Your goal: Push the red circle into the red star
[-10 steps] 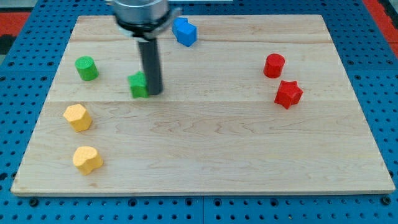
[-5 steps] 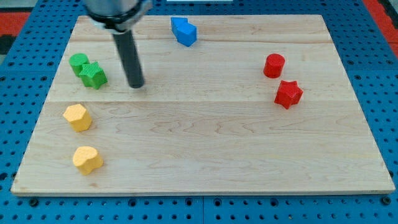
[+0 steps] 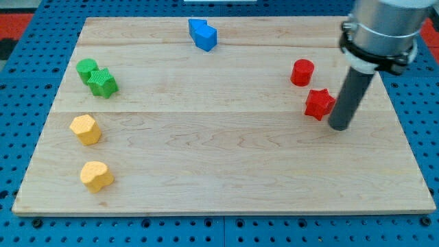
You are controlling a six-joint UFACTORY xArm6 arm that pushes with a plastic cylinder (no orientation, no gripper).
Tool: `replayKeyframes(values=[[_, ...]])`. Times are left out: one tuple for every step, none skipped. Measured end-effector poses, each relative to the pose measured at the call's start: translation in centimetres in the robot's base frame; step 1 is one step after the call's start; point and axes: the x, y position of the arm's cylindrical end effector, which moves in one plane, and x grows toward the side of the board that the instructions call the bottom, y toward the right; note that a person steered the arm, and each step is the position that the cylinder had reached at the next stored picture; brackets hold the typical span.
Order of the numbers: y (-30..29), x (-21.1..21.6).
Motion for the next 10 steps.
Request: replayKeyframes(values=[[0.0, -1.4], [-0.3, -2.2], [-1.3, -4.2], [-1.9, -6.1], [2.6, -10.6], [2.5, -14.5], [0.5, -14.5], [-1.1, -14.6], [-3.4, -15.0], [-4.0, -14.3]])
